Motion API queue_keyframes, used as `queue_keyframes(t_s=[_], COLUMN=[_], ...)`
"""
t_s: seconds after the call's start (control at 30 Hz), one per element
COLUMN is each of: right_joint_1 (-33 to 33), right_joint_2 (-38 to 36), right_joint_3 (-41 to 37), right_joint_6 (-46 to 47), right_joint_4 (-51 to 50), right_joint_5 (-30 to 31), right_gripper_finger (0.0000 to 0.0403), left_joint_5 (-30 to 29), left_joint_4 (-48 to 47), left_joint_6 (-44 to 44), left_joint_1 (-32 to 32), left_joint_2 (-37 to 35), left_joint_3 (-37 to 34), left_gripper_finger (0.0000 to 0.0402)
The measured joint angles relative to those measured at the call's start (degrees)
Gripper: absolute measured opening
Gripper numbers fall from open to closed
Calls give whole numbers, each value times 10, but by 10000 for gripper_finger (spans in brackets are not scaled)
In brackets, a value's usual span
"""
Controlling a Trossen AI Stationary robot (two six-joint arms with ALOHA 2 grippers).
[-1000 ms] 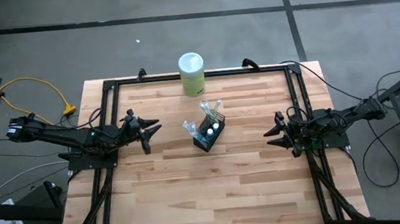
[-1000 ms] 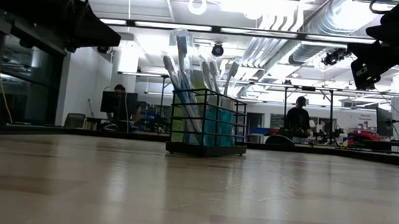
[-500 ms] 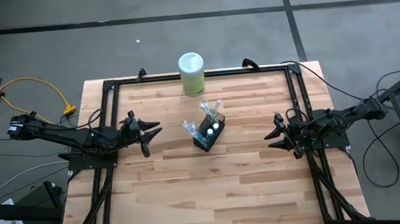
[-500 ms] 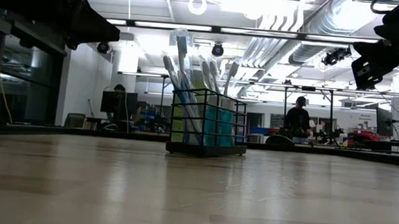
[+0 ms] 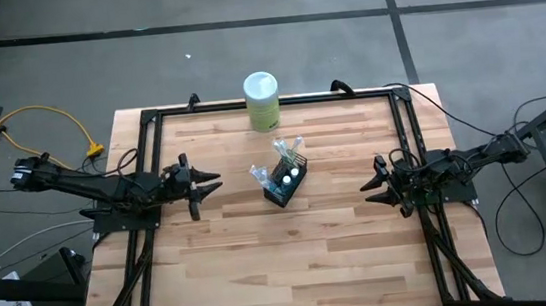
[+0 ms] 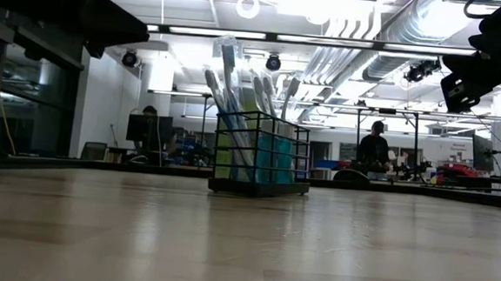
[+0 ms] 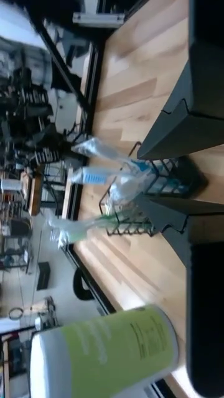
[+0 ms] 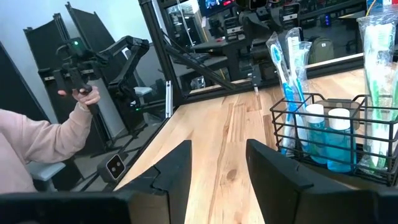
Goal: Pick & Place toothbrushing station
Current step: Return to Home Position
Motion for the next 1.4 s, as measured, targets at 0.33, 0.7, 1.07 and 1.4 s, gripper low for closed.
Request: queue_keyframes(t_s=[0.33,0.7,1.07,1.4], right_joint_1=[0,0,0,0], right_joint_2=[0,0,0,0], right_joint_3=[-1,-1,-1,-1], right_joint_6=[0,0,0,0], right_joint_4=[0,0,0,0], right_joint_5=[0,0,1,1], right_gripper_finger=[144,144,144,144], left_joint_5=[42,42,42,41], left_joint_4=[-3,-3,-5,-5], left_joint_6=[63,66,64,101], left_joint_1=[-14,-55,-105,-120], left_joint_2=[0,0,-19,-147], left_joint_3=[0,0,-1,-49], left_gripper_finger=[103,103,103,103])
